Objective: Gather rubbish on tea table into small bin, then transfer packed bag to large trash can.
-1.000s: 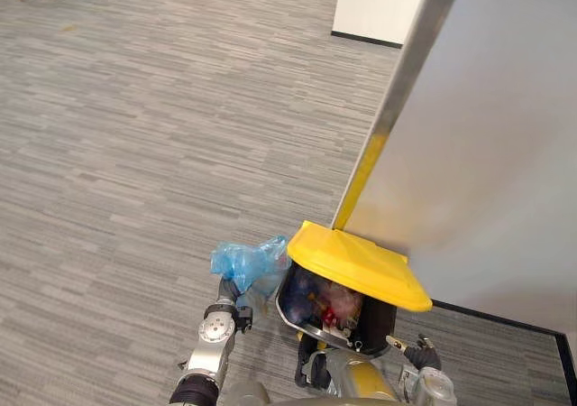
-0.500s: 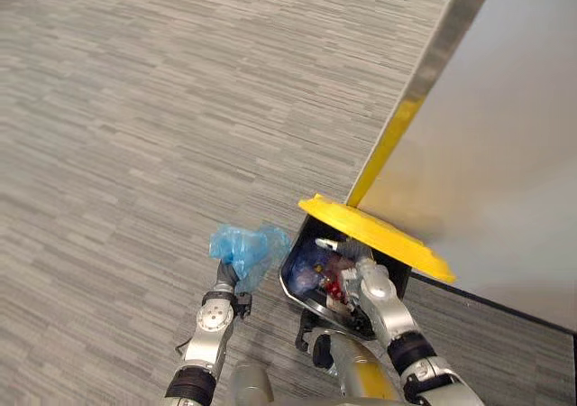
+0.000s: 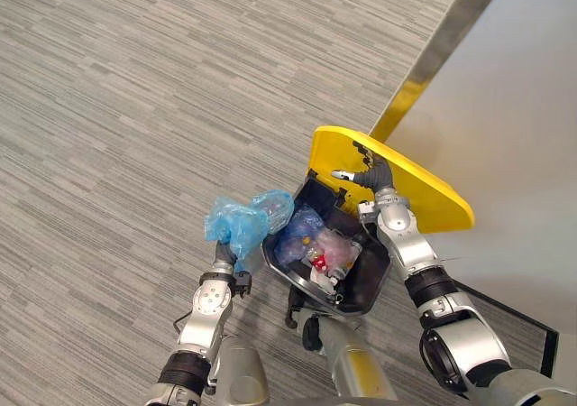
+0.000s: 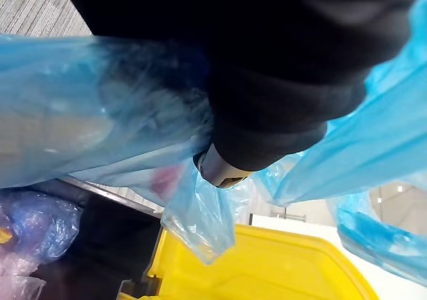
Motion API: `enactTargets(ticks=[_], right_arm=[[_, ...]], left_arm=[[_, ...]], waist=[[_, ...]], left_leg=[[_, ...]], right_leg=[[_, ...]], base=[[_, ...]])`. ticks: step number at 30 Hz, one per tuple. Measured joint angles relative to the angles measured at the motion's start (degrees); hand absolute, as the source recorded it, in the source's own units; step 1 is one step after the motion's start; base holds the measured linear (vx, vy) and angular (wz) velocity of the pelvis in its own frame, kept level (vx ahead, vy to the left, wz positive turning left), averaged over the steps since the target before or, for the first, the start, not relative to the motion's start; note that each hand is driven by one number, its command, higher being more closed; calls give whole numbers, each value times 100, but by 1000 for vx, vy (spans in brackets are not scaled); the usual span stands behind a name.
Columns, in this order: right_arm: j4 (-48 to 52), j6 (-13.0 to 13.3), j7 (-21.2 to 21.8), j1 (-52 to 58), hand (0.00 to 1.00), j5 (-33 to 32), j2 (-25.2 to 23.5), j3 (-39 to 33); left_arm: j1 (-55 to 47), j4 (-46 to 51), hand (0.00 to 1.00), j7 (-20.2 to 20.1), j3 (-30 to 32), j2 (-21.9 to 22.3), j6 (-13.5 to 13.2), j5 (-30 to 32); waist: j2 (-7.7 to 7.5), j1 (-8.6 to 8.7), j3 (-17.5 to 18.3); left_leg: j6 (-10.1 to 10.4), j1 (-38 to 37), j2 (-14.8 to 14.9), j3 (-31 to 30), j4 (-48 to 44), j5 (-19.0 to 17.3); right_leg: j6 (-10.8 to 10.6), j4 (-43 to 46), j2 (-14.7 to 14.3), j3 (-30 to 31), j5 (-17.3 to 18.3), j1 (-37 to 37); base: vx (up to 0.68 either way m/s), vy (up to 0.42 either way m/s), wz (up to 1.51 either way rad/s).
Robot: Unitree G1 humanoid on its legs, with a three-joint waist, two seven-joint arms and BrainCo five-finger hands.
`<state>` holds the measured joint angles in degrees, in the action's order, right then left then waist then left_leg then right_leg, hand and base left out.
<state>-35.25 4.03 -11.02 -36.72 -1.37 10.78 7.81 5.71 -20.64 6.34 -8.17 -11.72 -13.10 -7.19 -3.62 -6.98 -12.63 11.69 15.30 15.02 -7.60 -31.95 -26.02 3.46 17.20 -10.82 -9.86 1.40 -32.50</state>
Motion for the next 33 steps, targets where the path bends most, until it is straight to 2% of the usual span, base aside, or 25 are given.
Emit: enactTargets(ticks=[3, 5, 10, 13, 17, 21, 28, 33], right_arm=[[-176, -4, 8, -159, 0, 61, 101, 6], [-222, -5, 15, -246, 0, 211, 156, 11], [-550, -6, 126, -598, 0, 592, 422, 229], [-753, -9, 129, -812, 0, 848, 483, 413], [-880, -22, 127, -815, 0, 1152, 501, 428], [-864, -39, 129, -887, 0, 1477, 510, 571], [-740, -105, 222, -1026, 0, 2072, 540, 675], [-381, -211, 258, -1085, 0, 2410, 573, 912]], left_arm=[[-4, 1, 100, -6, -32, -175, -2, -20], [59, 3, 100, -6, -76, -284, -1, -70], [360, 43, 100, -6, -303, -442, -3, -115], [693, 108, 100, -4, -487, -441, -20, -122], [1103, 361, 100, -2, -938, -427, -93, -123], [1636, 464, 100, 21, -1328, -359, -108, -117], [2430, 493, 100, 110, -1826, 69, -118, -94], [3020, 207, 100, 285, -1926, 251, -108, 34]], waist=[[-65, -4, -69], [-103, 14, -162], [-166, 51, -265], [-194, 158, -366], [-267, 158, -406], [-279, 165, -416], [-280, 170, -416], [-280, 282, -415]], left_leg=[[-34, 116, -50, 69, -27, 22], [-37, 133, -121, 36, -21, 23], [-40, 175, -191, -64, -45, 25], [-40, 140, -197, -65, -114, 24], [-68, 142, -203, -11, -129, 9], [-104, 98, -195, 20, -148, -12], [-238, 32, -183, 310, -220, -89], [-323, 188, -214, 401, -370, -141]], right_leg=[[-209, -265, 54, 5, -203, 60], [-236, -437, 78, 30, -353, 130], [-212, -666, 76, 28, -501, 169], [-173, -753, 70, 33, -559, 268], [-179, -752, 76, 76, -563, 301], [-172, -753, 64, 91, -566, 301], [-104, -623, 68, 311, -606, 240], [-101, -530, 93, 387, -607, 76]], base=[[-150, 90, -18], [-79, 50, 0], [-11, 8, 1], [6, 44, -2], [1, 57, -4], [46, 48, -5], [36, 71, -17], [11, 59, -9]])
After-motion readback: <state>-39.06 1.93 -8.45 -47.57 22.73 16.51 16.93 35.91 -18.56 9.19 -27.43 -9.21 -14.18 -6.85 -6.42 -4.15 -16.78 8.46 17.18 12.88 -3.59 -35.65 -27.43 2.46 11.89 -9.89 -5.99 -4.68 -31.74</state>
